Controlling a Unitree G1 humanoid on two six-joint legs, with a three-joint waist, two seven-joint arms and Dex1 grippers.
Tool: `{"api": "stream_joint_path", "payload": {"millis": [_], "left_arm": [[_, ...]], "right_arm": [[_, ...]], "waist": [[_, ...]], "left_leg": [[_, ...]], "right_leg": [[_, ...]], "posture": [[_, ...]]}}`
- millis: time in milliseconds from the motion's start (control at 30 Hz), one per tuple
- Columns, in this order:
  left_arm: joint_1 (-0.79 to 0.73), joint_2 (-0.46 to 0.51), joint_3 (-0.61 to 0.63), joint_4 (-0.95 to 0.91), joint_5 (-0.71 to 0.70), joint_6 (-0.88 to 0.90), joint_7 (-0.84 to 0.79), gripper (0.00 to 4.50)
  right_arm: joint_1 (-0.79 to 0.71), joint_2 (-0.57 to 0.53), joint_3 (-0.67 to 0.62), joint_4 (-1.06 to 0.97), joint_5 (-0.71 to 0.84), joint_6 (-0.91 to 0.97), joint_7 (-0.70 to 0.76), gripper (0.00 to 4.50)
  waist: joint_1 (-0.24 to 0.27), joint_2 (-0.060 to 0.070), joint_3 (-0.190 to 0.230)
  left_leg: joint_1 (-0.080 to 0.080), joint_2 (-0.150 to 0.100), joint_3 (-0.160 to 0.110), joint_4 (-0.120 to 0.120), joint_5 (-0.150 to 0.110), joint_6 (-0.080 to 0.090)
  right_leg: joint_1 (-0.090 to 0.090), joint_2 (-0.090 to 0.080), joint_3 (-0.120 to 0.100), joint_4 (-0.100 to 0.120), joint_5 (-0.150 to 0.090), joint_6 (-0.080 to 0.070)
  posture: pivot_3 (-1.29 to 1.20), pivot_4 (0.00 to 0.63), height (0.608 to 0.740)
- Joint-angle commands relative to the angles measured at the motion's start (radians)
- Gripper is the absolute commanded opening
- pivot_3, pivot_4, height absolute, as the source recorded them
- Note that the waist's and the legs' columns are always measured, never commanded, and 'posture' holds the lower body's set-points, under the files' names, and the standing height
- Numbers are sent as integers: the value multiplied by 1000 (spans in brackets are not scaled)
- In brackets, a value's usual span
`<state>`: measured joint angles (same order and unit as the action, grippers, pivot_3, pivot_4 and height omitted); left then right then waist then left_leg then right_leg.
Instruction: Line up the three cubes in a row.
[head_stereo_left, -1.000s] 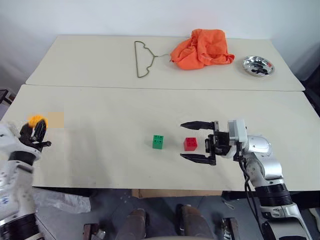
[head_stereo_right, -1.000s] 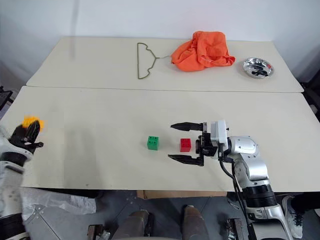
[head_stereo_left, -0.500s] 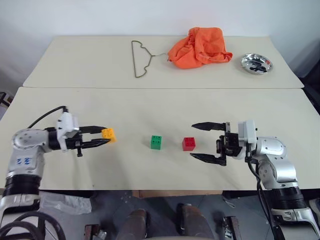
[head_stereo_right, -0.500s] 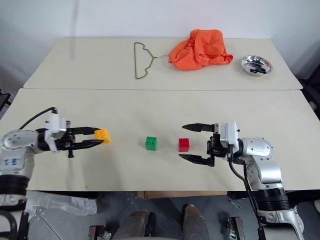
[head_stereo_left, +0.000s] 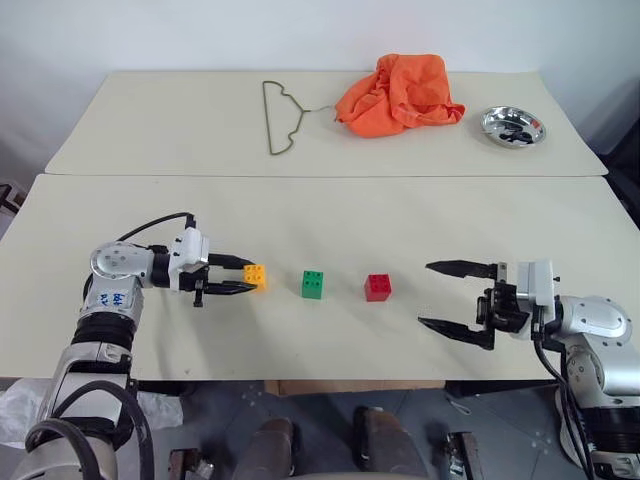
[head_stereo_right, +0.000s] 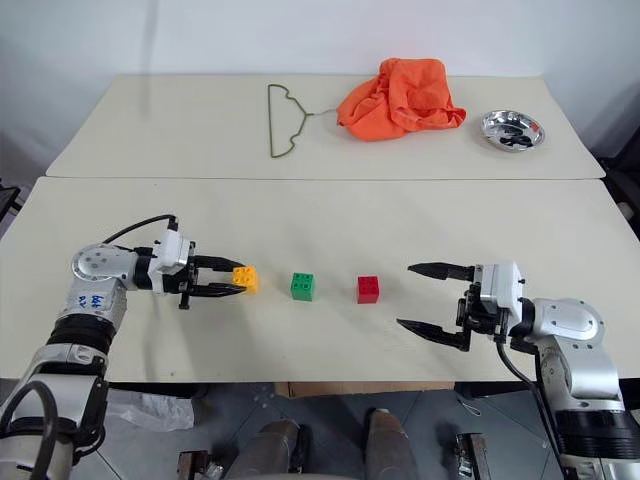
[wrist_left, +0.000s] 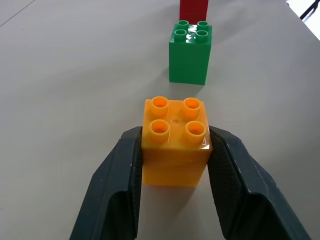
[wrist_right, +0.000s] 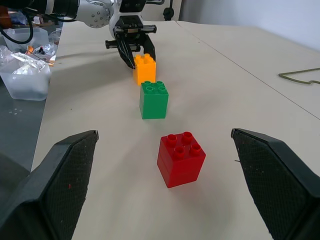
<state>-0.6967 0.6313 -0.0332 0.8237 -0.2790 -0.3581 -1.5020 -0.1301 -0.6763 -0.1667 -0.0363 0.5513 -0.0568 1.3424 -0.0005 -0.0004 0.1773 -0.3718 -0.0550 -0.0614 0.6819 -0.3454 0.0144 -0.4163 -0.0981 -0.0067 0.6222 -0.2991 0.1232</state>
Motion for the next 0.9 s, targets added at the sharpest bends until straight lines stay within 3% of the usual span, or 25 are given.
{"api": "stream_joint_path", "payload": {"millis": [33,167,300,367,600,767,900], "left_arm": [[-3,16,-53,-20,-16,24,-112,1473],[-10,21,-27,-15,-25,47,-85,2777],[40,65,43,-121,-91,145,-45,4063],[102,87,91,-199,-116,160,-2,4462],[489,154,371,-652,-321,514,269,4462],[529,120,404,-739,-264,432,350,4462],[548,131,393,-731,-213,377,361,4462]], "right_arm": [[18,-7,-27,-33,11,-16,-8,4500],[14,1,-9,-36,11,-15,-9,4500],[-11,4,3,-21,11,-16,0,4500],[-17,-3,0,-26,25,0,7,4500],[-62,3,-3,-115,110,92,-4,4500],[-99,41,35,-102,92,78,6,4500],[-119,47,43,-25,36,4,38,4500]], "waist": [[0,0,0],[1,0,0],[-2,0,0],[-7,0,0],[-10,0,1],[24,0,1],[23,0,1]], "left_leg": [[0,0,0,0,0,0],[0,0,0,0,0,0],[0,0,0,0,0,0],[0,1,0,0,0,0],[0,3,0,-1,0,-1],[2,3,-2,-1,0,-1],[2,1,-2,-1,0,-1]], "right_leg": [[0,0,0,0,0,0],[0,0,0,0,0,0],[0,0,0,0,0,0],[0,0,1,0,0,0],[0,0,10,-1,0,-1],[3,-1,9,-5,0,-1],[3,-1,9,-5,0,-1]], "posture": [[0,150,740],[0,150,740],[0,150,740],[0,150,740],[0,150,740],[0,150,740],[0,150,740]]}}
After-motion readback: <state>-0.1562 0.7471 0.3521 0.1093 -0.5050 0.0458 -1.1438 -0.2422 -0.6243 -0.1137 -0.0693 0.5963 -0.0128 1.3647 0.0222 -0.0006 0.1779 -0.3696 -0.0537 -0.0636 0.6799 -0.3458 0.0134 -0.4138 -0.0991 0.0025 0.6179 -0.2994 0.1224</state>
